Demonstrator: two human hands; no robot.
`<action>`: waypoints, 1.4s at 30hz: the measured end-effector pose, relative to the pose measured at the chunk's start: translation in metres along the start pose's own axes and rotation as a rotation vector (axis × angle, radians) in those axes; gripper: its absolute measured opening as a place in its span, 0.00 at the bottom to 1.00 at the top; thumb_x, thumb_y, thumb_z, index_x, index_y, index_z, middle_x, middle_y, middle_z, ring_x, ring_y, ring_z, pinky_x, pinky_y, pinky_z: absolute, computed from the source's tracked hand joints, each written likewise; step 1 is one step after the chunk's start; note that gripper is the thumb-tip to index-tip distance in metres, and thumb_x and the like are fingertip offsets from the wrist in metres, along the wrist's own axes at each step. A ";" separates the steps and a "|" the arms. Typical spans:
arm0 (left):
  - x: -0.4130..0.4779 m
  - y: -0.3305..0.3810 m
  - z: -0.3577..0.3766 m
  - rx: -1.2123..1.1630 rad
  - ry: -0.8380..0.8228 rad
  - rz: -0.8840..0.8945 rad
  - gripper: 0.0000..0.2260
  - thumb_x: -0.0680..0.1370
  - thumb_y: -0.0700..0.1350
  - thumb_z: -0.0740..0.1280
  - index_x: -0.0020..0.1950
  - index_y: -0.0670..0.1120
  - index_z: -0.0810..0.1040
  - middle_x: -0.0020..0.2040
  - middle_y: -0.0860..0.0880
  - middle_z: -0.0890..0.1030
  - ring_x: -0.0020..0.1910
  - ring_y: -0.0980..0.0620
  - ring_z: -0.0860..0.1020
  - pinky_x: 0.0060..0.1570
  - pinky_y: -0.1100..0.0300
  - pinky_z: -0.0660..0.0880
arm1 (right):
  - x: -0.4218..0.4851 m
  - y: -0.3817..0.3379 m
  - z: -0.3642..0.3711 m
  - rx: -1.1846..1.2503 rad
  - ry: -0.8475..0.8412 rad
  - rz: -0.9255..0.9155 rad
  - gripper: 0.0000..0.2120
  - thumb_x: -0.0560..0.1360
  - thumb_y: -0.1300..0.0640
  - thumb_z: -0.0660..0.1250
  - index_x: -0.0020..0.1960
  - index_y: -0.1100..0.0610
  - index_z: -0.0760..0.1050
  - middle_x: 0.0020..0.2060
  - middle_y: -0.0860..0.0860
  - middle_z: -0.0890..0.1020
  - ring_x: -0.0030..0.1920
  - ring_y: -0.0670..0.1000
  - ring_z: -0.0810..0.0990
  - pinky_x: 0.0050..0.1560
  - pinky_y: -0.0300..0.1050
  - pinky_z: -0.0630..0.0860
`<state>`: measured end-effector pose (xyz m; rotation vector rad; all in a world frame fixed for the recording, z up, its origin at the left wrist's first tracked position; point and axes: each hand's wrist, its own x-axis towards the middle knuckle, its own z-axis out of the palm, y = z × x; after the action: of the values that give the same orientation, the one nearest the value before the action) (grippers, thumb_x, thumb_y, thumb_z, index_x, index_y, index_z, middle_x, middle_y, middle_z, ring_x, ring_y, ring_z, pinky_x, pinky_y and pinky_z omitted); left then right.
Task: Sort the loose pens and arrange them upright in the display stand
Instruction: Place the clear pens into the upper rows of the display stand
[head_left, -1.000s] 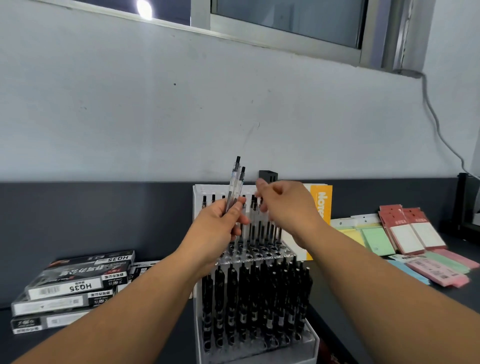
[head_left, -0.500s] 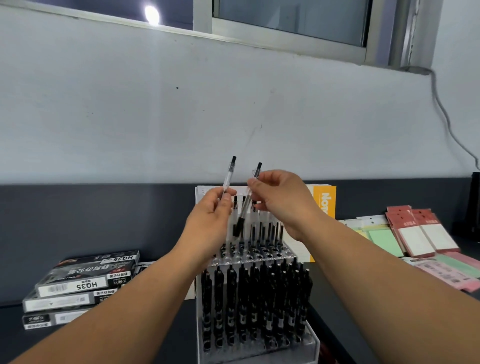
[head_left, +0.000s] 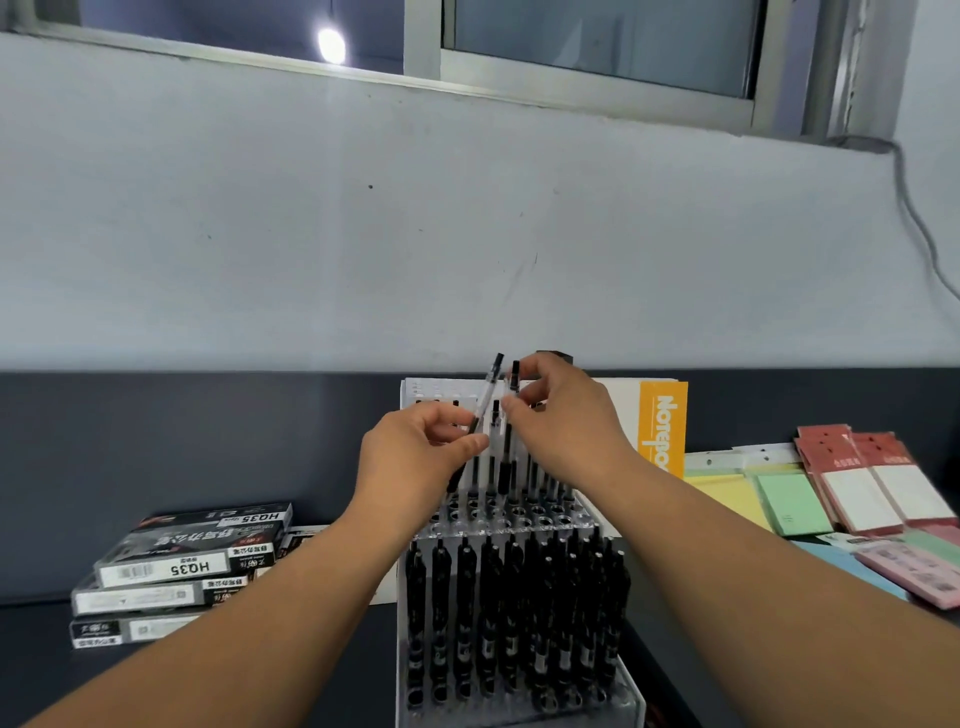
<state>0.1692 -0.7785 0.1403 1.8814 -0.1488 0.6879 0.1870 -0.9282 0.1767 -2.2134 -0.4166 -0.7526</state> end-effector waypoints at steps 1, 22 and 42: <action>-0.001 0.001 0.001 0.034 0.002 0.001 0.06 0.71 0.49 0.76 0.45 0.53 0.81 0.39 0.55 0.83 0.37 0.61 0.79 0.35 0.70 0.69 | 0.000 0.000 -0.001 0.001 0.000 -0.003 0.12 0.77 0.52 0.66 0.60 0.49 0.73 0.41 0.41 0.76 0.37 0.37 0.74 0.31 0.27 0.64; 0.001 -0.002 0.015 0.317 -0.089 -0.074 0.10 0.69 0.48 0.77 0.41 0.50 0.77 0.39 0.53 0.81 0.35 0.59 0.78 0.32 0.69 0.70 | -0.004 0.007 -0.001 -0.131 -0.188 -0.072 0.07 0.74 0.56 0.68 0.52 0.49 0.76 0.38 0.42 0.78 0.41 0.44 0.77 0.37 0.31 0.68; 0.004 0.009 0.007 0.335 -0.099 0.007 0.05 0.73 0.49 0.73 0.45 0.53 0.78 0.39 0.60 0.79 0.38 0.65 0.77 0.32 0.75 0.67 | -0.002 0.007 0.000 -0.043 -0.126 -0.041 0.09 0.75 0.56 0.69 0.54 0.48 0.77 0.45 0.45 0.81 0.47 0.44 0.76 0.42 0.32 0.69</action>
<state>0.1709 -0.7875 0.1478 2.2386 -0.1088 0.6546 0.1892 -0.9326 0.1715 -2.3064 -0.5141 -0.6508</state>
